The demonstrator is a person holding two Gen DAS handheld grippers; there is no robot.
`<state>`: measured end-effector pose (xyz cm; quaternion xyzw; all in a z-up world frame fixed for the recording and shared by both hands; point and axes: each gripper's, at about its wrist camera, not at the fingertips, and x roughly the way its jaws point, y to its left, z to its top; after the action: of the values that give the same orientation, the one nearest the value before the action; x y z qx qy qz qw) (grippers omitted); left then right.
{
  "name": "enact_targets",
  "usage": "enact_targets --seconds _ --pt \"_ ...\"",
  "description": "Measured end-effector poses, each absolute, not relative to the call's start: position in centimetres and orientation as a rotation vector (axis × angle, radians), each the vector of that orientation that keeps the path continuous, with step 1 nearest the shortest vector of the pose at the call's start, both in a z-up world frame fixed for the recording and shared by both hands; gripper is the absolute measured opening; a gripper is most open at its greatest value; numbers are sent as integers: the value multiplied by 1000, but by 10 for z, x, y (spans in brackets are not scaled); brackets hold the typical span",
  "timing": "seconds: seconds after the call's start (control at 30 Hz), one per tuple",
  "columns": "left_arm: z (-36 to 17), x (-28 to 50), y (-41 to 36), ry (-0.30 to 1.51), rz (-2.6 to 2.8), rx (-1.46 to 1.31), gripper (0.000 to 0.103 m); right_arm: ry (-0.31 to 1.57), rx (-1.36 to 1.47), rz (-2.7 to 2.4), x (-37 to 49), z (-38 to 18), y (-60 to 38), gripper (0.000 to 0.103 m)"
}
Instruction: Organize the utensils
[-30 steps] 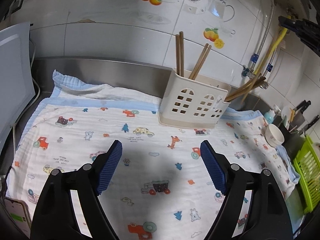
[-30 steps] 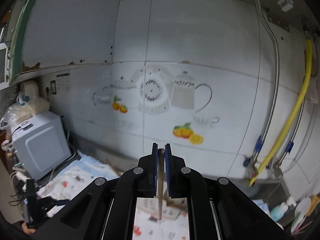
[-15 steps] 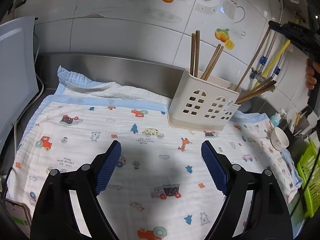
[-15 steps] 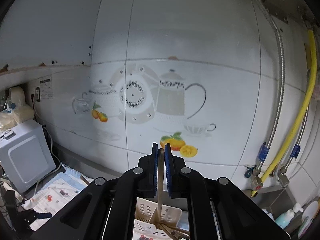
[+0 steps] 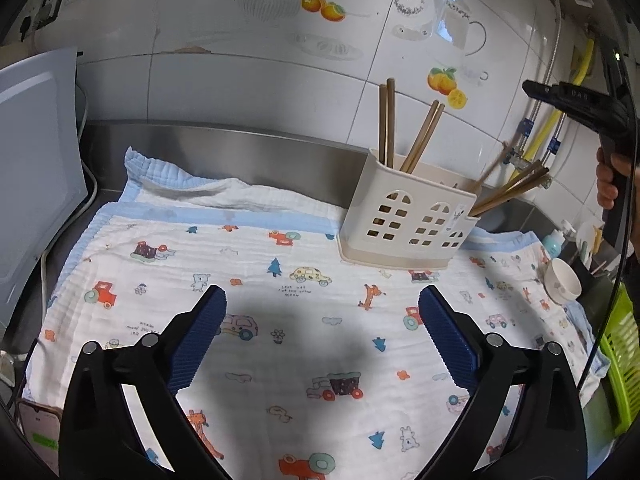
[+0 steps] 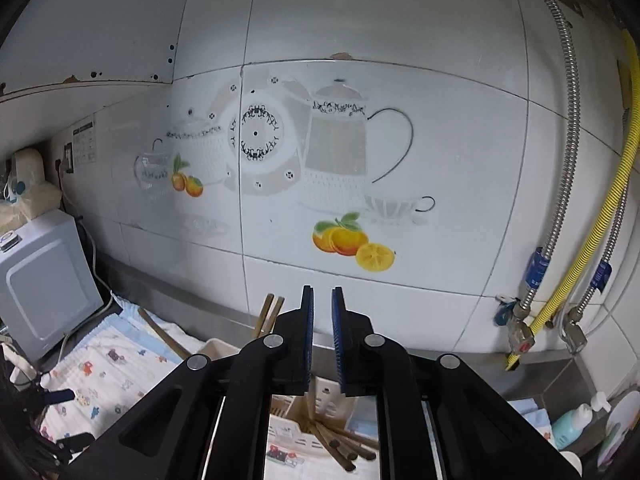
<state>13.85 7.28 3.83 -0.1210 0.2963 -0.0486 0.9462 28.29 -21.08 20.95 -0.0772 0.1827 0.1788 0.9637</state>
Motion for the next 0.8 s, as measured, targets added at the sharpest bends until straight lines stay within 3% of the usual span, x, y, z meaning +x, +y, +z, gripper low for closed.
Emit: enact_targets --seconds 0.37,0.43,0.57,0.8 --pt "55 117 61 580 -100 -211 98 405 -159 394 217 195 -229 24" --pt "58 111 57 573 -100 -196 98 413 -153 398 201 187 -232 34" --pt "62 97 47 555 -87 -158 98 447 -138 419 167 163 -236 37" --pt "59 80 37 576 -106 -145 98 485 -107 410 116 112 -245 57"
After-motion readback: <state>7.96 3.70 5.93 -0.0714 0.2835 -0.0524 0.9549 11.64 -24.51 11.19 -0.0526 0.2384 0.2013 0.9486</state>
